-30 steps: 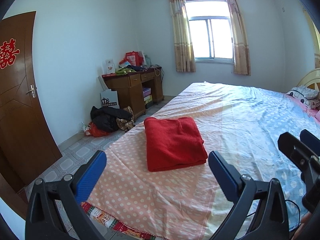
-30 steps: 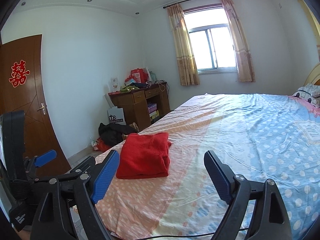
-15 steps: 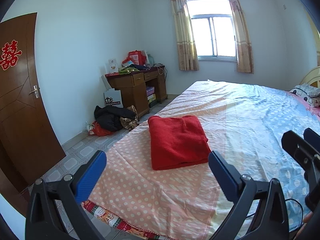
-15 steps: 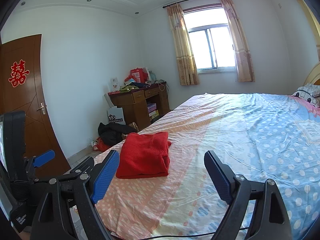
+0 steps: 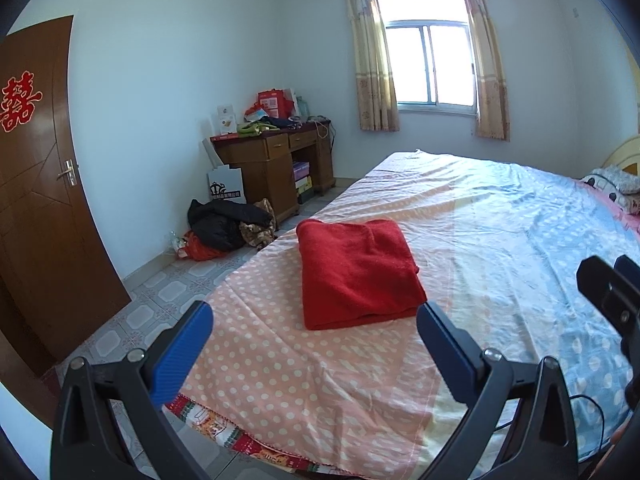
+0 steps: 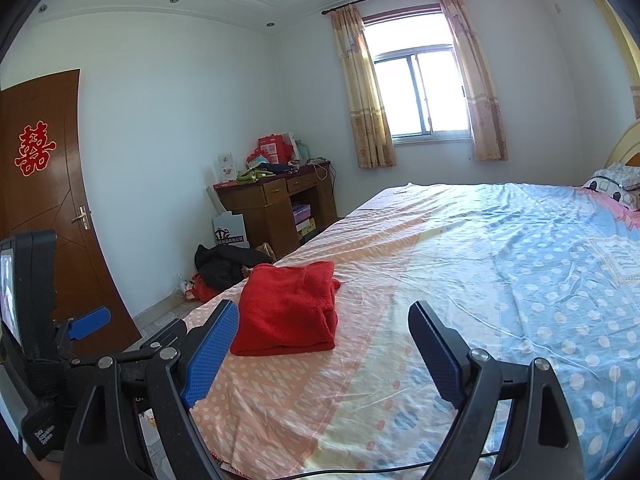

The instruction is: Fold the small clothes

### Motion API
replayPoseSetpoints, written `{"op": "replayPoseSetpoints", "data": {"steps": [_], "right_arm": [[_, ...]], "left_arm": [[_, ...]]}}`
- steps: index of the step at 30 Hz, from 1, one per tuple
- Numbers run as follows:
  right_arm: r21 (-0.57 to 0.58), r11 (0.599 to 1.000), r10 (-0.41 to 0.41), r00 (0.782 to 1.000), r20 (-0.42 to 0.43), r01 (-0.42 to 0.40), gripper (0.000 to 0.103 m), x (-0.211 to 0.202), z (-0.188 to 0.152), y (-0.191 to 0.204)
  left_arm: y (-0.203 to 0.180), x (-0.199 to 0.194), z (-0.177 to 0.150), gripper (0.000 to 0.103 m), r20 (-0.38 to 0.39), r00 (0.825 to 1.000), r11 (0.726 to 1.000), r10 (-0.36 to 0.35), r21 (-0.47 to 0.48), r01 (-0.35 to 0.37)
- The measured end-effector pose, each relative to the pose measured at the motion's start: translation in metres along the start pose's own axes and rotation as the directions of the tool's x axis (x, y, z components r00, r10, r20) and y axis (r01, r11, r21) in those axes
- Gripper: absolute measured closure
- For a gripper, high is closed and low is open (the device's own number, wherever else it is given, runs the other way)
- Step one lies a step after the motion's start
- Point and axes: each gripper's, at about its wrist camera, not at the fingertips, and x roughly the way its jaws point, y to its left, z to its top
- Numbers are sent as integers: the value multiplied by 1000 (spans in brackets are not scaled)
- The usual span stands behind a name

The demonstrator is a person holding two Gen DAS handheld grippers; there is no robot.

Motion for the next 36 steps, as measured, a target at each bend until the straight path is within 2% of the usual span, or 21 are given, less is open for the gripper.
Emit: {"op": "replayPoseSetpoints", "data": {"steps": [22,30,36], "right_arm": [[22,1000,-13,1000,1,13,16,1,0,-4],[19,1000,-25,1000,6,24,16,0,1,-2],[15,1000,-27,1000,7,27,16,0,0,1]], "left_arm": [[-5,-4,4,0,29,999,1000,-18,14,18],[1,-4,8,0,30,1000,1000,-4,-28,5],[7,2,6,0,9,998,996,-58,-65,58]]}}
